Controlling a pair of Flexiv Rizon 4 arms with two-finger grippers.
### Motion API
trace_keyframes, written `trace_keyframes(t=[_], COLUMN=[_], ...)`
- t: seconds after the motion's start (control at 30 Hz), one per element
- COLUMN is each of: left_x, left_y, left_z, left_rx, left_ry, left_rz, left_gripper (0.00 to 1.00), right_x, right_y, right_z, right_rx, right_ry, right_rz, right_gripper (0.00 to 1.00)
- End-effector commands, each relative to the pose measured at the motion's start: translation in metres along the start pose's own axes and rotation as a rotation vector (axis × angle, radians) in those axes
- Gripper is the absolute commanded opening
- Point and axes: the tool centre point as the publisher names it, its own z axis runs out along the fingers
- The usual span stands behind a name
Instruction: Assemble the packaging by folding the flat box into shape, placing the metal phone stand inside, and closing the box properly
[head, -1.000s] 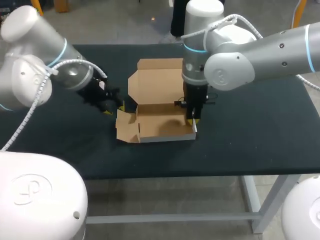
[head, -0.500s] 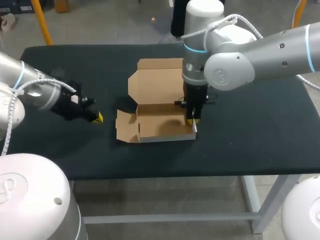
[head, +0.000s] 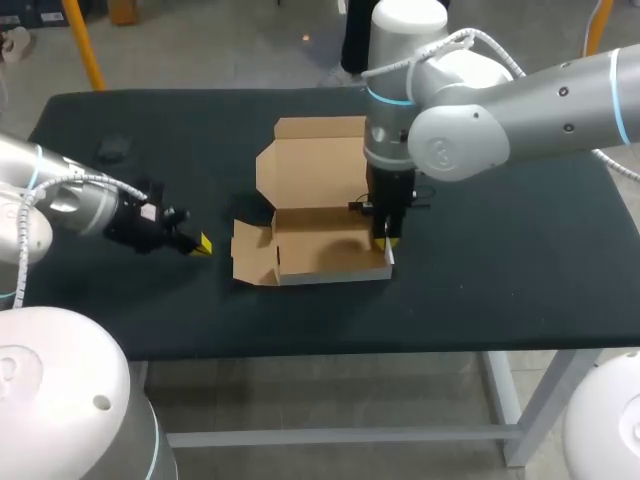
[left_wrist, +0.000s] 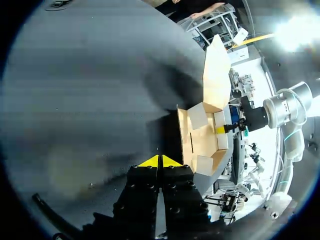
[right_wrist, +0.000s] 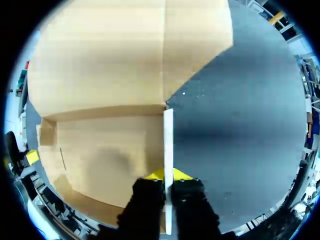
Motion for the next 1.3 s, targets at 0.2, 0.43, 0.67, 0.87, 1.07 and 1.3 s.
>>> trace_keyframes(t=[0.2, 0.43, 0.67, 0.87, 1.07, 1.3], left_x=[-0.003, -0.002, 0.001, 0.011, 0.023, 0.036], left_y=[-0.001, -0.001, -0.003, -0.004, -0.004, -0.005], left_z=[0.022, 0.033, 0.041, 0.042, 0.044, 0.044], left_rx=[-0.057, -0.086, -0.103, -0.111, -0.111, -0.098], left_ry=[0.058, 0.093, 0.137, 0.187, 0.229, 0.264], left_rz=[0.02, 0.044, 0.051, 0.067, 0.09, 0.107], left_gripper=[0.0, 0.0, 0.0, 0.0, 0.0, 0.0], right_x=[0.001, 0.001, 0.001, 0.001, 0.001, 0.001], right_y=[0.001, 0.001, 0.001, 0.001, 0.001, 0.001], right_z=[0.0, 0.0, 0.0, 0.0, 0.0, 0.0], right_rx=[0.004, 0.004, 0.004, 0.004, 0.004, 0.004], right_ry=[-0.002, -0.002, -0.002, -0.002, -0.002, -0.002], right_rz=[-0.001, -0.001, -0.001, -0.001, -0.001, -0.001], right_gripper=[0.0, 0.0, 0.0, 0.0, 0.0, 0.0])
